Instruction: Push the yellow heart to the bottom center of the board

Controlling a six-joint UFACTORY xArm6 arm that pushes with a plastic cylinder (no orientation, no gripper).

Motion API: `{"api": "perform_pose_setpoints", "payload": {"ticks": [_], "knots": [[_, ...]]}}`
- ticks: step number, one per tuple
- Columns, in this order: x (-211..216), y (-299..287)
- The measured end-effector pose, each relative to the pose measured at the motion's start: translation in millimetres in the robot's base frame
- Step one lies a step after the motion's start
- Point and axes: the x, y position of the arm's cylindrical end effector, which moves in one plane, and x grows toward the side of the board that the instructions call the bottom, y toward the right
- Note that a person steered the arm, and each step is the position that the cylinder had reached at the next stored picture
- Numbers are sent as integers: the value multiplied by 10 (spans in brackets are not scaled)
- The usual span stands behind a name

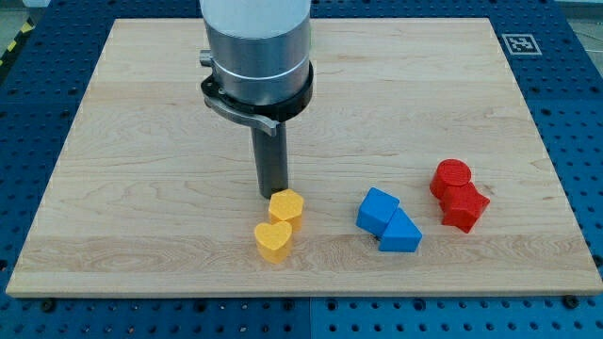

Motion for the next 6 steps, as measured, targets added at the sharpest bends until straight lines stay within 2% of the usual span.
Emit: {"api": "perform_pose_setpoints", "payload": {"ticks": [3,5,6], "knots": [[551,-193],[620,120],[584,20]]}}
